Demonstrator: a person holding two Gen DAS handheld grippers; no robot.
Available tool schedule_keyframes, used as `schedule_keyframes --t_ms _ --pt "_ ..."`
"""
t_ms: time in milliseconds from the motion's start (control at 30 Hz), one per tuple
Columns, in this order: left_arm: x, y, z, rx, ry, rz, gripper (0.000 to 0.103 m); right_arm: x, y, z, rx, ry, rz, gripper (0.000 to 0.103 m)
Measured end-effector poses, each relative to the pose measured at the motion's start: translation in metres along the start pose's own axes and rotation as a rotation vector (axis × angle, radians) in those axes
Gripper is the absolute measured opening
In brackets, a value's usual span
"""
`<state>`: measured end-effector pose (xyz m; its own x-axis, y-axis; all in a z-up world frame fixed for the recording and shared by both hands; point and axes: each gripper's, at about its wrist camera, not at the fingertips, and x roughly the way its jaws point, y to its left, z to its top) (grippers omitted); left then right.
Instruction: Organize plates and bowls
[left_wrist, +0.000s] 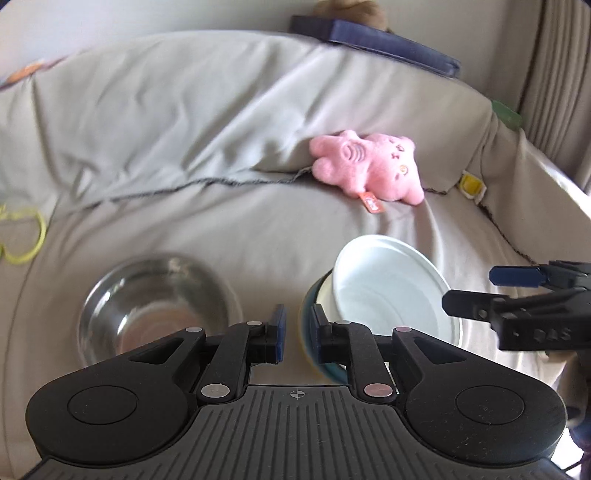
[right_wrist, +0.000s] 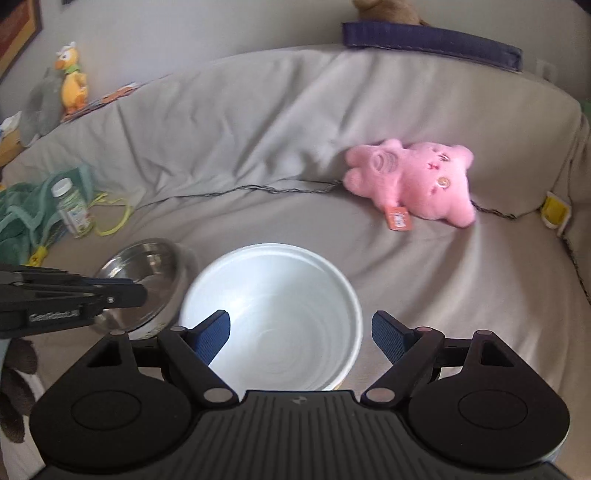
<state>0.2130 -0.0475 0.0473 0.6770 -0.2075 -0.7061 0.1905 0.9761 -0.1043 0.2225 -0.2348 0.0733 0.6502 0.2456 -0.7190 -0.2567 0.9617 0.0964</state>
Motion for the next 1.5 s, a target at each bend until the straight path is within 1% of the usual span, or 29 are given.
schedule_keyframes --t_ms 67,100,133,167,200,233,300,333,400,433,500,533,600,667,767,833,900,933,1000,1233,1300,1400,1500 --pt "0.013 -0.007 0.006 0.01 0.017 -0.014 0.017 0.017 -0.013 -0.002 0.033 0.017 -0.066 0.084" --pt "0.019 -0.009 0.008 0.007 0.023 -0.032 0.017 0.026 -0.018 -0.006 0.048 0.027 -0.108 0.08" --pt "0.022 -0.011 0.01 0.001 0.022 -0.048 0.017 0.035 -0.021 -0.01 0.056 0.04 -0.135 0.073" --pt "0.023 -0.012 0.011 -0.006 0.011 -0.062 0.017 0.044 -0.024 -0.015 0.063 0.057 -0.152 0.069" --pt "0.022 -0.013 0.011 -0.013 -0.014 -0.081 0.017 0.052 -0.026 -0.02 0.074 0.074 -0.157 0.064" --pt "0.02 -0.014 0.011 -0.014 -0.039 -0.099 0.017 0.061 -0.029 -0.025 0.089 0.09 -0.148 0.062" --pt "0.018 -0.019 0.01 0.0 -0.081 -0.13 0.017 0.073 -0.032 -0.034 0.118 0.111 -0.12 0.062" --pt "0.018 -0.022 0.01 0.016 -0.087 -0.142 0.017 0.078 -0.032 -0.038 0.129 0.12 -0.11 0.062" --pt "0.023 -0.03 0.01 0.05 -0.071 -0.151 0.018 0.085 -0.032 -0.045 0.139 0.132 -0.098 0.062" --pt "0.026 -0.033 0.009 0.066 -0.06 -0.139 0.019 0.088 -0.032 -0.047 0.145 0.134 -0.091 0.062" --pt "0.035 -0.038 0.008 0.109 -0.046 -0.074 0.019 0.093 -0.032 -0.049 0.164 0.134 -0.07 0.062" --pt "0.037 -0.04 0.007 0.126 -0.053 -0.058 0.017 0.095 -0.032 -0.05 0.174 0.134 -0.052 0.062" --pt "0.038 -0.04 0.006 0.148 -0.069 -0.036 0.018 0.095 -0.032 -0.052 0.196 0.127 -0.019 0.062" --pt "0.035 -0.042 0.006 0.152 -0.091 0.013 0.019 0.093 -0.031 -0.056 0.223 0.116 -0.014 0.062" --pt "0.024 -0.039 0.007 0.155 -0.122 -0.003 0.023 0.089 -0.031 -0.063 0.239 0.077 -0.042 0.062" --pt "0.026 -0.042 0.009 0.192 -0.105 0.041 0.023 0.087 -0.033 -0.066 0.261 0.066 -0.029 0.062" --pt "0.035 -0.044 0.009 0.224 -0.062 0.087 0.023 0.088 -0.035 -0.068 0.285 0.063 -0.017 0.062" --pt "0.038 -0.046 0.009 0.235 -0.058 0.093 0.025 0.087 -0.035 -0.068 0.292 0.057 -0.015 0.062" --pt "0.043 -0.049 0.007 0.256 -0.039 0.106 0.026 0.085 -0.036 -0.069 0.303 0.037 -0.01 0.062" --pt "0.066 -0.05 0.003 0.26 0.039 0.104 0.026 0.08 -0.039 -0.074 0.311 0.019 -0.021 0.062" --pt "0.073 -0.047 0.004 0.247 0.069 0.091 0.026 0.08 -0.041 -0.075 0.322 0.016 -0.016 0.062" --pt "0.084 -0.042 0.004 0.224 0.111 0.094 0.028 0.082 -0.042 -0.077 0.34 0.015 0.0 0.062" --pt "0.091 -0.04 0.004 0.215 0.135 0.093 0.029 0.084 -0.041 -0.079 0.354 0.011 0.015 0.062"
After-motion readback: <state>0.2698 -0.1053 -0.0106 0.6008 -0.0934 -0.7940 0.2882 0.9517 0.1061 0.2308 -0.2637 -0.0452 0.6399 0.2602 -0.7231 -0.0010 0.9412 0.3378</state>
